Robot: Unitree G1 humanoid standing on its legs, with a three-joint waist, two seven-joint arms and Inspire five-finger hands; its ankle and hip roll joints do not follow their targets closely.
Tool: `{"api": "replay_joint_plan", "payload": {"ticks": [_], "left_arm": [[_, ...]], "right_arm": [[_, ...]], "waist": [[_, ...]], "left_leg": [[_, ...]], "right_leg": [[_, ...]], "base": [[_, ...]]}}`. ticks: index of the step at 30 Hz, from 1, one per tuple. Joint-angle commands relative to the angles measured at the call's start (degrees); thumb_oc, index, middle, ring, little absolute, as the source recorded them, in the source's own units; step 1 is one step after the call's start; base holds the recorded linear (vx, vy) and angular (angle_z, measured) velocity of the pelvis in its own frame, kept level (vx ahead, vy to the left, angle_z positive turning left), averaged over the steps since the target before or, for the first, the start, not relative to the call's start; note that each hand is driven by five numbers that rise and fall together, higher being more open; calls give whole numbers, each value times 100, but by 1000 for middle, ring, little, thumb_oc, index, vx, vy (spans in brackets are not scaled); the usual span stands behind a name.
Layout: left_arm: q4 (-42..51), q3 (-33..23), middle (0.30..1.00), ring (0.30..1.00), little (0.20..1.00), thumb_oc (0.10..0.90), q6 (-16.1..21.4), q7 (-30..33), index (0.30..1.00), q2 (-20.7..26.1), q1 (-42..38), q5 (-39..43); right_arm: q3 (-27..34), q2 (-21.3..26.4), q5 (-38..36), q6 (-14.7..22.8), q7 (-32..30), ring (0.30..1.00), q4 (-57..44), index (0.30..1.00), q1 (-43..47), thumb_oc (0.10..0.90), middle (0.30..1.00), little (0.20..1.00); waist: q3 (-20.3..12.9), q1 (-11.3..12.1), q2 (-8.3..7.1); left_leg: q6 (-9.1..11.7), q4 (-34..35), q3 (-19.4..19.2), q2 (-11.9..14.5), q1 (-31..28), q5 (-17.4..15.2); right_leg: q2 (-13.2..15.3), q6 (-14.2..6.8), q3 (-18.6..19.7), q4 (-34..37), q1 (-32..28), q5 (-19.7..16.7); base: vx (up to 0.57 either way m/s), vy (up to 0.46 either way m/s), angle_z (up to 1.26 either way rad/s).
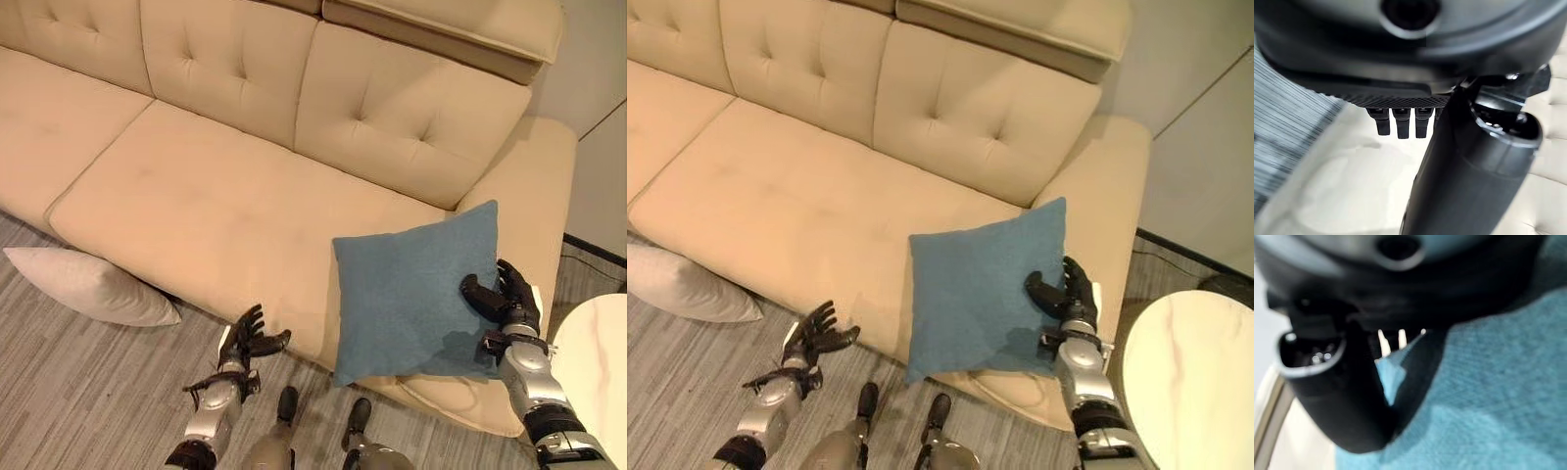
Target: Pick up all the scattered cushions and arrange them neatly on the sofa.
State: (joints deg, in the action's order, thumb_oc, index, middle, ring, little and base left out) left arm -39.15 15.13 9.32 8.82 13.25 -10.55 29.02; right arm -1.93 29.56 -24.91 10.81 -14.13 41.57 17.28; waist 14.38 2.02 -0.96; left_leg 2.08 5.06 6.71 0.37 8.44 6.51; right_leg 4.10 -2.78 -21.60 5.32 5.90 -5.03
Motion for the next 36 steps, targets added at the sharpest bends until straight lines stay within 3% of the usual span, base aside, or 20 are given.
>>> {"api": "replay_joint_plan", "payload": {"ticks": [1, 16, 22, 32, 33, 34, 35, 36], "left_arm": [[63, 108, 900, 900, 900, 800, 452, 124, 900, -115, -508, 41], [-440, 573, 900, 900, 900, 800, 498, 355, 900, -359, -1957, 217], [-719, 707, 900, 900, 900, 800, 492, 427, 900, -791, -2431, 791], [-857, 902, 900, 900, 900, 800, 462, 355, 900, -1543, -2639, 1645], [-821, 938, 688, 688, 688, 659, 468, 308, 688, -1569, -2661, 1663], [-821, 938, 535, 535, 535, 557, 468, 308, 535, -1569, -2661, 1663], [-762, 974, 300, 300, 300, 400, 464, 263, 300, -1550, -2660, 1644], [-630, 1001, 300, 300, 300, 400, 456, 186, 300, -1509, -2631, 1633]], "right_arm": [[-500, -48, 171, 230, 51, 900, -470, 900, 376, 800, 900, 900], [-1213, -325, 105, 286, 67, 900, -825, 900, 1150, 800, 900, 900], [-1422, -762, -56, 349, -80, 900, -884, 900, 1519, 800, 900, 900], [-1505, -1551, -464, 540, -198, 900, -1111, 900, 1330, 800, 900, 900], [-1567, -1594, -484, 567, -151, 900, -1131, 900, 1285, 800, 900, 900], [-1567, -1594, -484, 567, -151, 771, -1131, 771, 1285, 714, 771, 771], [-1603, -1589, -481, 572, -113, 481, -1165, 481, 1248, 521, 481, 481], [-1638, -1569, -450, 561, -52, 300, -1271, 300, 1159, 400, 300, 300]], "waist": [[-19, 69, -121], [179, -206, -182], [284, -318, -186], [396, -434, -243], [400, -444, -253], [401, -444, -253], [404, -448, -250], [397, -461, -241]], "left_leg": [[199, -17, -365, 18, -65, -436], [249, -6, -580, 76, 507, -266], [271, -6, -626, 89, 604, -251], [289, -6, -644, 99, 512, -293], [291, -6, -659, 108, 469, -307], [291, -6, -660, 108, 467, -307], [293, -6, -671, 113, 441, -312], [291, -6, -688, 112, 405, -328]], "right_leg": [[121, -210, 312, -202, 206, 430], [112, -191, 520, -403, 958, 288], [102, -186, 569, -427, 1089, 264], [67, -170, 606, -393, 1020, 272], [64, -171, 622, -386, 985, 271], [64, -171, 622, -386, 982, 271], [62, -171, 628, -383, 963, 272], [53, -171, 644, -375, 930, 271]], "base": [[-64, -20, -7], [-29, -14, -13], [0, -16, -9], [0, -5, -1], [1, -25, -4], [-2, -20, -6], [-9, -10, -4], [0, 0, 0]]}}
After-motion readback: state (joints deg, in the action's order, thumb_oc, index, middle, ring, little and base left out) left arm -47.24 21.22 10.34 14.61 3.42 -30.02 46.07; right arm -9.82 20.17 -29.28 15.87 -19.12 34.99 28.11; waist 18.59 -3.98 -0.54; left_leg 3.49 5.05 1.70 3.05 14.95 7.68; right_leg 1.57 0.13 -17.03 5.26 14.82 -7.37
